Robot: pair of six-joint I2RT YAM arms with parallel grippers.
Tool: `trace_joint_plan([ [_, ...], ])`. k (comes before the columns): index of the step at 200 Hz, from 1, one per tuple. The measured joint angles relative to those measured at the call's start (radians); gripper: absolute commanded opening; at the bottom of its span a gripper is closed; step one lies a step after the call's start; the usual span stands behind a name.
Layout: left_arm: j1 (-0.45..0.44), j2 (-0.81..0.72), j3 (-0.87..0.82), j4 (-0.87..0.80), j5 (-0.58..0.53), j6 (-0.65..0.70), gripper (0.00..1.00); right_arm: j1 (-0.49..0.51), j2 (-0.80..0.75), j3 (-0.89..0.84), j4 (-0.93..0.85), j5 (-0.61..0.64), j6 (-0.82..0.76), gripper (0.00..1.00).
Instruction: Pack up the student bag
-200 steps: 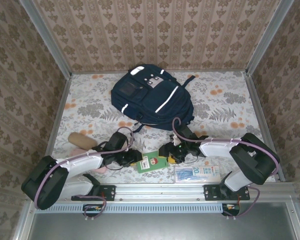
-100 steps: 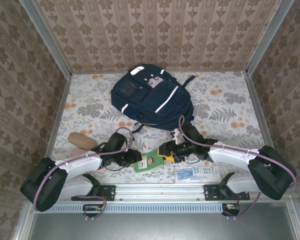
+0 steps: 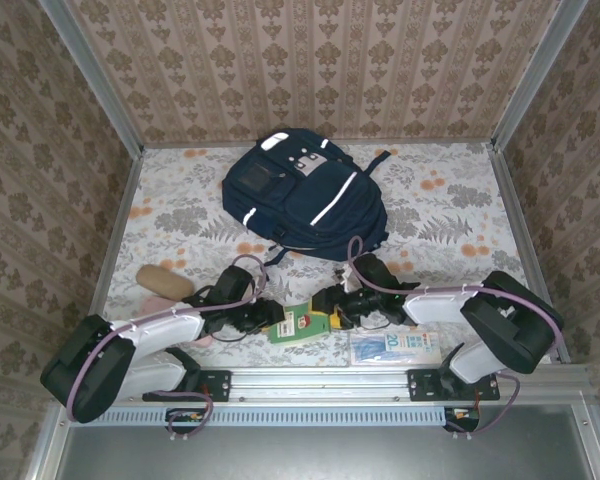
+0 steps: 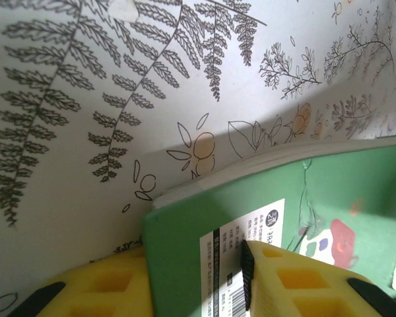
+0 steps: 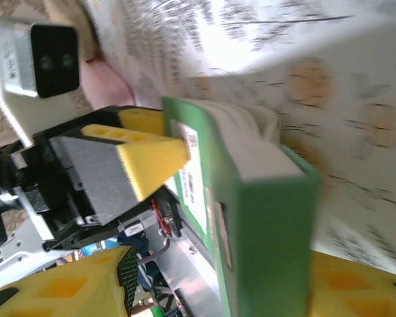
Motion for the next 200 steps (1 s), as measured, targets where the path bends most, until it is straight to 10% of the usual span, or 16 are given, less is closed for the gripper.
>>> trace_joint_plan([
  [89,0.000,-0.084,0.038,-0.138,-0.046,0.051,0.55,0.014,0.063,0.042,0.006,0.024,-0.057,0.03],
  [147,0.007,-0.221,0.240,-0.384,-0.153,0.141,0.67,-0.045,-0.151,0.086,-0.358,0.211,-0.282,0.00],
  [200,0.007,-0.009,0.666,-0.597,-0.262,0.375,0.71,-0.118,-0.313,0.086,-0.552,0.355,-0.404,0.00],
])
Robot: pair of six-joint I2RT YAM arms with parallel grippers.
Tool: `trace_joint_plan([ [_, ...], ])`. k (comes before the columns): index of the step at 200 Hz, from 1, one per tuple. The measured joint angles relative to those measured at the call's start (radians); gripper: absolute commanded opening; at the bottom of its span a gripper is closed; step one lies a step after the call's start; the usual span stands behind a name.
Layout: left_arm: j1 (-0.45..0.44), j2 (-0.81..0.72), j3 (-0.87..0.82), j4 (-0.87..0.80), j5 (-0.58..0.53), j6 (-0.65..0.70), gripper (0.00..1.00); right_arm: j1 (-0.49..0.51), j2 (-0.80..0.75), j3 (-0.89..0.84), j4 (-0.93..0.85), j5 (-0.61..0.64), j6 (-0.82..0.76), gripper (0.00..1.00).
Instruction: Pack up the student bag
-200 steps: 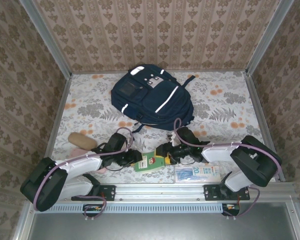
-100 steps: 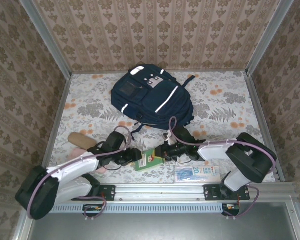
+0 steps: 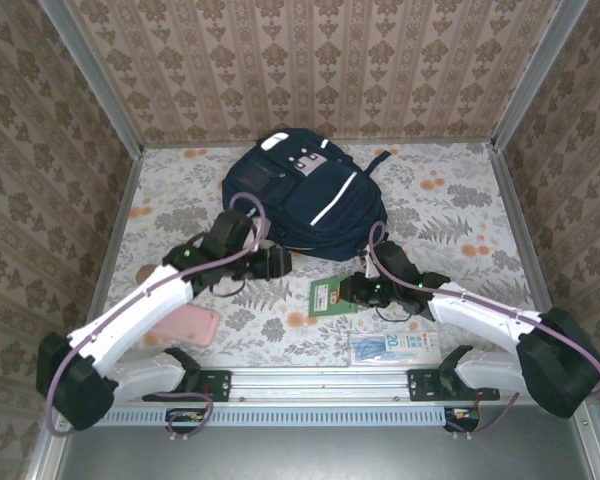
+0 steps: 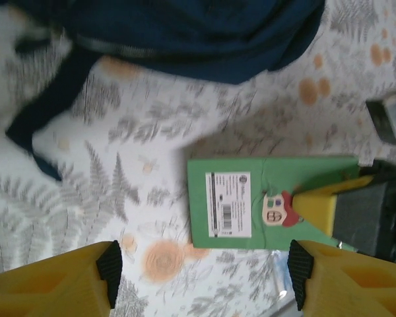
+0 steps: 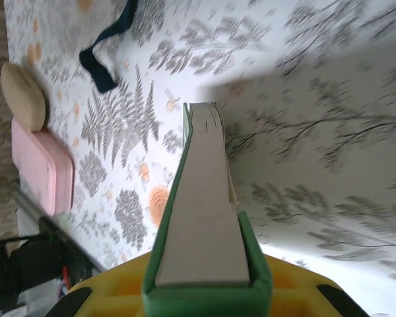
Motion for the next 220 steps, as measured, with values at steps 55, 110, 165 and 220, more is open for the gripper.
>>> trace_joint_plan([
  [55,0.001,0.470,0.563,-0.090,-0.071,0.230,0.75,-0.106,-0.072,0.017,-0.144,0.143,-0.026,0.00],
  [110,0.024,1.007,1.119,-0.200,-0.080,0.321,0.78,-0.151,-0.188,0.036,-0.277,0.293,-0.066,0.00],
  [165,0.056,1.228,1.306,-0.254,-0.003,0.316,0.66,-0.202,-0.187,0.036,-0.299,0.304,-0.092,0.00],
  [220,0.057,1.247,1.326,-0.211,0.139,0.284,0.50,-0.246,-0.109,0.040,-0.248,0.262,-0.096,0.00],
])
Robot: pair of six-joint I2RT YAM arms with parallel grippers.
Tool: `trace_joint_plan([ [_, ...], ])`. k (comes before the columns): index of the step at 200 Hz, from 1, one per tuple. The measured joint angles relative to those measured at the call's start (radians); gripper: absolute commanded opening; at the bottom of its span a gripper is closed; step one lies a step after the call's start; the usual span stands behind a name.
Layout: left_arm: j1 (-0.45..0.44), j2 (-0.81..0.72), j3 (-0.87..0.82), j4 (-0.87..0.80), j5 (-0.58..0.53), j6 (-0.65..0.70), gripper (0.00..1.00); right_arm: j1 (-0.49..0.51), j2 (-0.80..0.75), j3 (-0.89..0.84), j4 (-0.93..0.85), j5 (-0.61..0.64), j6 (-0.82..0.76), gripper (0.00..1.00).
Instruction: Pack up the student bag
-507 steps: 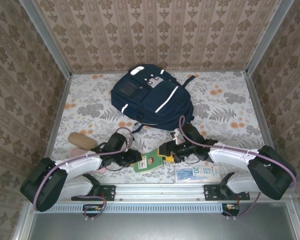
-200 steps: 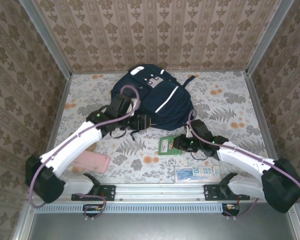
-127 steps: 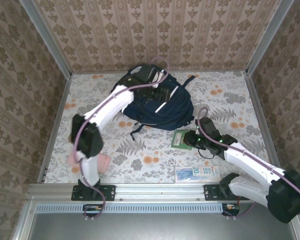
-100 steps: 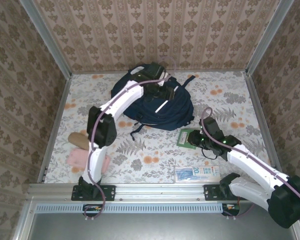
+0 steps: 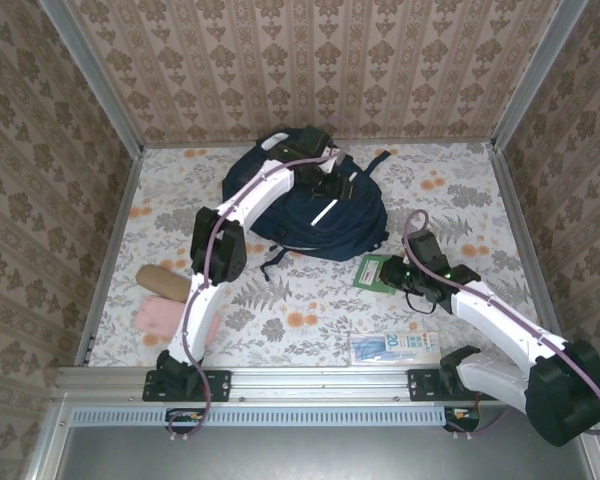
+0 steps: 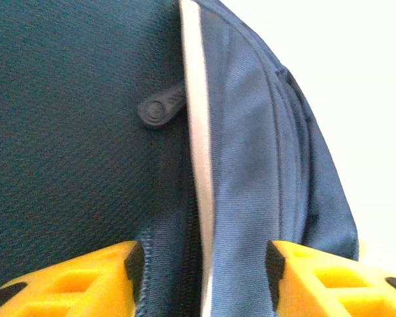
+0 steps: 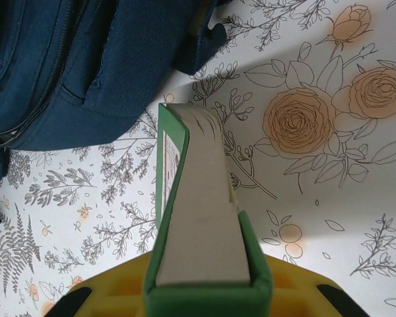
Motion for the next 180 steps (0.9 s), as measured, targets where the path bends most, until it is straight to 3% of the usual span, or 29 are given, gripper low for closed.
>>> trace_joint_plan([
  [43,-0.011,0.016,-0.025,0.036,0.059,-0.019,0.38,-0.025,0.024,0.005,0.022,-0.041,0.000,0.00],
  [71,-0.010,0.017,-0.029,0.041,0.059,-0.032,0.00,-0.034,0.024,0.005,0.027,-0.056,0.002,0.00],
  [117,0.013,0.018,-0.006,0.023,0.041,-0.046,0.00,-0.037,-0.098,0.035,-0.066,-0.022,0.004,0.00],
  [180,0.118,-0.107,0.005,0.058,0.142,-0.160,0.00,-0.040,-0.261,0.176,-0.132,0.021,0.026,0.00],
])
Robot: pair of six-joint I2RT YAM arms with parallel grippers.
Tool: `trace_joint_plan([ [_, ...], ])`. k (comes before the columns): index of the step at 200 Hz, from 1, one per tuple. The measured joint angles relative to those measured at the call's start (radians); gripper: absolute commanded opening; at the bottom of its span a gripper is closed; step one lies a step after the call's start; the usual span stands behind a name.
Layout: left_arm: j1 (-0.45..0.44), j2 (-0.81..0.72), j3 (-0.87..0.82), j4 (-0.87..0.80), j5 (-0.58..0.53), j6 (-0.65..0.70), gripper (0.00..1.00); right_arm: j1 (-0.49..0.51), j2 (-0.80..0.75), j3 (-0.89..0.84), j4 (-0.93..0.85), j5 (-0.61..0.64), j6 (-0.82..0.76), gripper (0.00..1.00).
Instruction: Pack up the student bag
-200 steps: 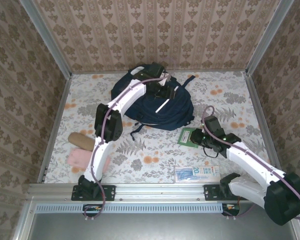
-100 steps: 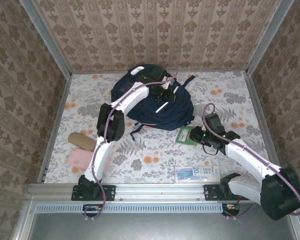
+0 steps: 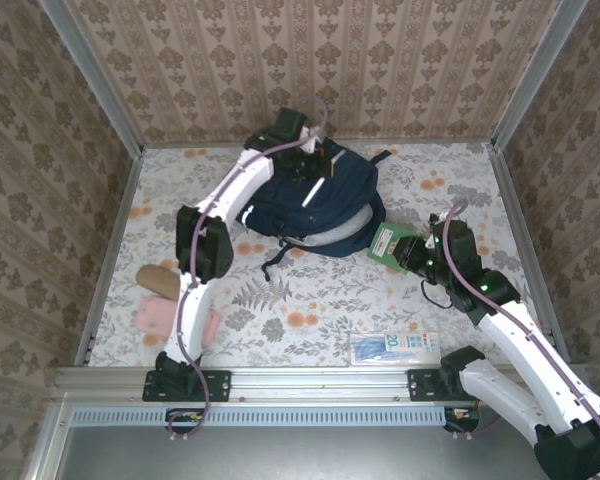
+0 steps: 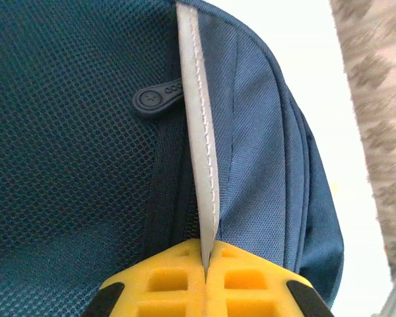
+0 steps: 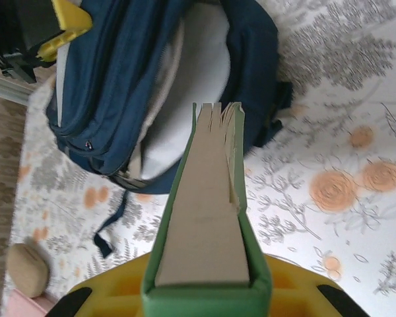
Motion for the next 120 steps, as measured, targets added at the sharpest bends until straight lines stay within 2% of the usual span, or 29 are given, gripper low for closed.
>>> trace_joint_plan([
  [25,0.061,-0.089,0.000,0.032,0.035,-0.062,0.00,-0.006,0.059,0.056,0.034,-0.011,0.033,0.00],
  [56,0.118,-0.145,-0.011,0.065,0.089,-0.132,0.00,-0.026,0.216,0.121,0.143,-0.073,0.119,0.00],
  [120,0.129,-0.167,-0.103,0.127,0.166,-0.190,0.00,-0.032,0.581,0.211,0.517,-0.195,0.363,0.00],
])
